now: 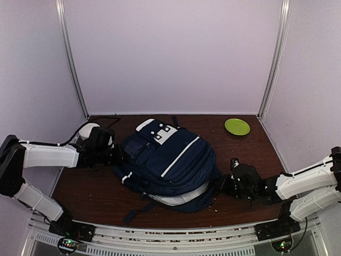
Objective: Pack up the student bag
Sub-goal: Adjust the student bag at the center of the board.
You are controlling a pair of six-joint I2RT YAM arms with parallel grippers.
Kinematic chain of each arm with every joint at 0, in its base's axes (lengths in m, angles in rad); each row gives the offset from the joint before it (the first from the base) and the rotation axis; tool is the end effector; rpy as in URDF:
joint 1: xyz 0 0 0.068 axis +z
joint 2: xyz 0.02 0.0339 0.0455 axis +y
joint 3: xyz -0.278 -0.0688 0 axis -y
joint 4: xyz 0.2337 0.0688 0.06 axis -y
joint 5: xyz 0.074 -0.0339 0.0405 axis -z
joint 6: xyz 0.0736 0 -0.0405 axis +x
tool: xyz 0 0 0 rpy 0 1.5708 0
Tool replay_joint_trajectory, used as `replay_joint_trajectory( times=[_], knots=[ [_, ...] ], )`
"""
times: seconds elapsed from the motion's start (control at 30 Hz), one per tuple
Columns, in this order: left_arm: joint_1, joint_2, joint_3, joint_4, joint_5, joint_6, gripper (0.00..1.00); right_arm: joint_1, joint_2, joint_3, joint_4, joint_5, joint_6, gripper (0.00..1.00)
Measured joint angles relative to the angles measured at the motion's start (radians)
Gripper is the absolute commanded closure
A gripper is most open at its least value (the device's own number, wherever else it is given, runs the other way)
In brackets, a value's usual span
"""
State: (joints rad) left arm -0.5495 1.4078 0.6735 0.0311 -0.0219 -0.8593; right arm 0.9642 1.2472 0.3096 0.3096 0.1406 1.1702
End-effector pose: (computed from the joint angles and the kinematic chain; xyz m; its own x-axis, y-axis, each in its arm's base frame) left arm 0.2576 -0.1559 0.1803 -0.7448 -0.4318 -0.5088 -0.0860 0.8182 -0.5685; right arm 0.1436 0.1889 0.1379 -0.8202 0.4173 -0.3914 0.0164 0.7009 0.7130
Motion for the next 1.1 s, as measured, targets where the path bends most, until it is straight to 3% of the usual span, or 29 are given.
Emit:
replay_joint_trajectory(
  times=[0.07, 0.13, 0.3, 0.5, 0.67, 0.77, 0.9, 1.1],
  knots=[
    [0.003, 0.059, 0.065, 0.005, 0.014, 0.019, 0.89, -0.013, 0.012, 0.005, 0.001, 0.011, -0.003, 1.0],
    [0.004, 0.106, 0.143, -0.014, 0.029, 0.044, 0.85, -0.03, 0.027, 0.015, 0.0, 0.019, -0.013, 1.0],
    [0.002, 0.124, 0.303, -0.068, 0.058, 0.124, 0.33, -0.074, 0.054, 0.056, -0.024, 0.018, -0.047, 1.0],
    [-0.041, -0.131, 0.224, -0.158, 0.019, 0.155, 0.12, -0.089, 0.052, 0.071, -0.03, 0.013, -0.089, 1.0],
    [-0.172, -0.358, 0.068, -0.262, -0.077, 0.102, 0.12, -0.103, 0.052, 0.071, -0.031, -0.006, -0.107, 1.0],
    [-0.189, -0.413, -0.06, -0.261, -0.084, 0.045, 0.14, -0.119, 0.053, 0.075, -0.034, -0.019, -0.124, 1.0],
    [-0.189, -0.383, -0.148, -0.265, -0.084, 0.013, 0.16, -0.155, 0.056, 0.101, -0.067, -0.038, -0.158, 1.0],
    [-0.189, -0.257, -0.087, -0.259, -0.071, 0.071, 0.18, -0.253, 0.079, 0.189, -0.16, -0.078, -0.24, 1.0]
  ],
)
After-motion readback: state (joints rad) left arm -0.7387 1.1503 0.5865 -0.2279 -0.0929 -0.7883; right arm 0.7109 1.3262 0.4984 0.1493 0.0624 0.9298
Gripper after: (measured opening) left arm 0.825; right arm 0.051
